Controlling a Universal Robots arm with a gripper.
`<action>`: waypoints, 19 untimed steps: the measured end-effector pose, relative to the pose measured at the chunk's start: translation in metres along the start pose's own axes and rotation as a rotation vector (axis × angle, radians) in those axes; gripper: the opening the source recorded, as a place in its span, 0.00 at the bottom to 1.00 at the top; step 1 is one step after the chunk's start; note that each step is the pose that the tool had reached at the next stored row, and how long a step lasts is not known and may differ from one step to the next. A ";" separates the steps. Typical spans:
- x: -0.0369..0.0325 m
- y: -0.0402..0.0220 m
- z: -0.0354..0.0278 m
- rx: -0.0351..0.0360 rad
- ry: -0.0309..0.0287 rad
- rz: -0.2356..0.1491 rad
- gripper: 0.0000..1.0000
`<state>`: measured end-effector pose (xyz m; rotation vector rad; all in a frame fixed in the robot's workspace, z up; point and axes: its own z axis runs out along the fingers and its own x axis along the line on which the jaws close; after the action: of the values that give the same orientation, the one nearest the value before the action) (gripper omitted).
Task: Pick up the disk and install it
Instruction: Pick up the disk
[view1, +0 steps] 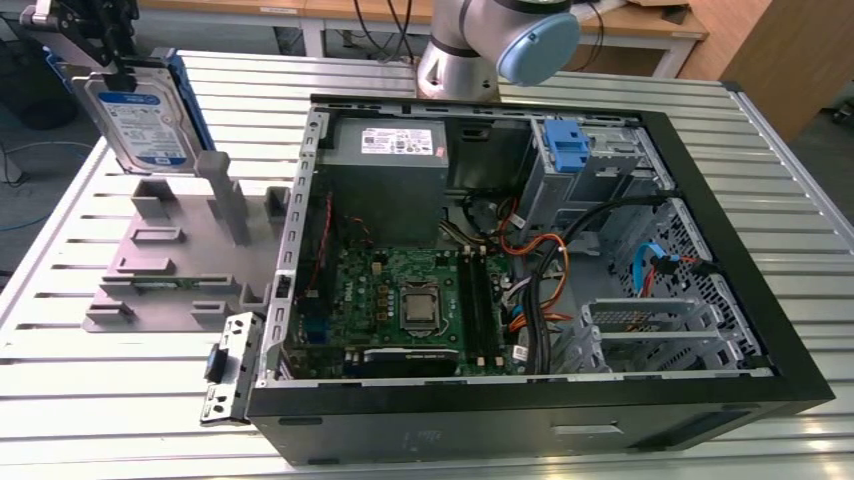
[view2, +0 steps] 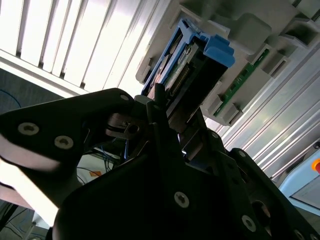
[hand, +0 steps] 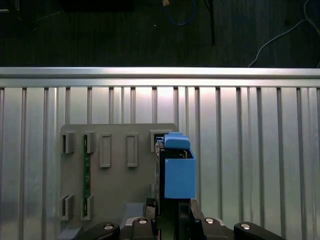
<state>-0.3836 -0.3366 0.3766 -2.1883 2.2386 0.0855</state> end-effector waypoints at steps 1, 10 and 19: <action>0.0000 0.0000 0.0000 0.0000 0.0000 0.000 0.35; -0.0001 0.0001 -0.0031 0.0000 0.0000 0.000 0.35; -0.0002 0.0002 -0.0056 -0.0001 0.0001 0.000 0.35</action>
<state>-0.3836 -0.3366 0.3821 -2.1885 2.2386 0.0856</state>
